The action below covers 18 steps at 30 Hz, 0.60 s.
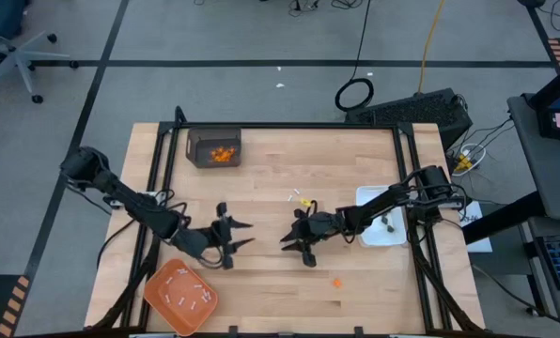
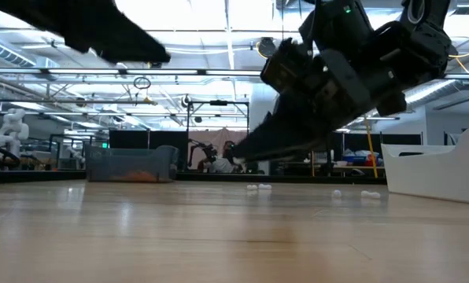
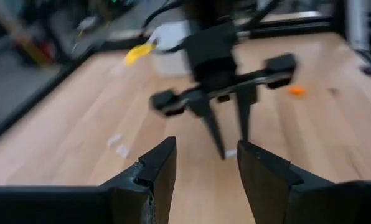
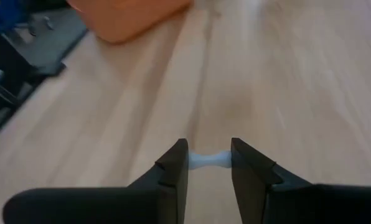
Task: Sort Halloween decoration
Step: Put the white bone toy into the orange bin
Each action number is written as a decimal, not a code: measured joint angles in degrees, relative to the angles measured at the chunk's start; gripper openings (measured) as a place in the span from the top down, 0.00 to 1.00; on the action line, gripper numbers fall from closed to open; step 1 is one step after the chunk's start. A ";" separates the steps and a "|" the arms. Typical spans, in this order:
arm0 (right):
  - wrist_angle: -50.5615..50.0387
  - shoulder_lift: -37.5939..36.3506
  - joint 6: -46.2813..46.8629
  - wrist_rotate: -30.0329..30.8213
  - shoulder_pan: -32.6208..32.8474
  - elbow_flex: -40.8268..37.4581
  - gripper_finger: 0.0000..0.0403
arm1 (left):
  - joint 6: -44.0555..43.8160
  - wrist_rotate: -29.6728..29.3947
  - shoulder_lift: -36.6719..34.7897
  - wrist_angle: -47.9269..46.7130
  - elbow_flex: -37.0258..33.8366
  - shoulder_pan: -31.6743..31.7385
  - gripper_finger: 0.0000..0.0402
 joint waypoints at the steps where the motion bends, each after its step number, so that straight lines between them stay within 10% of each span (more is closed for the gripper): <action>1: 0.82 0.00 -0.05 -0.33 0.00 0.01 0.81 | 3.46 0.22 0.48 1.90 0.00 -0.47 0.58; 18: 17.40 -0.09 2.96 -7.61 0.00 0.09 0.80 | 40.85 3.18 14.65 12.73 6.67 -2.75 0.58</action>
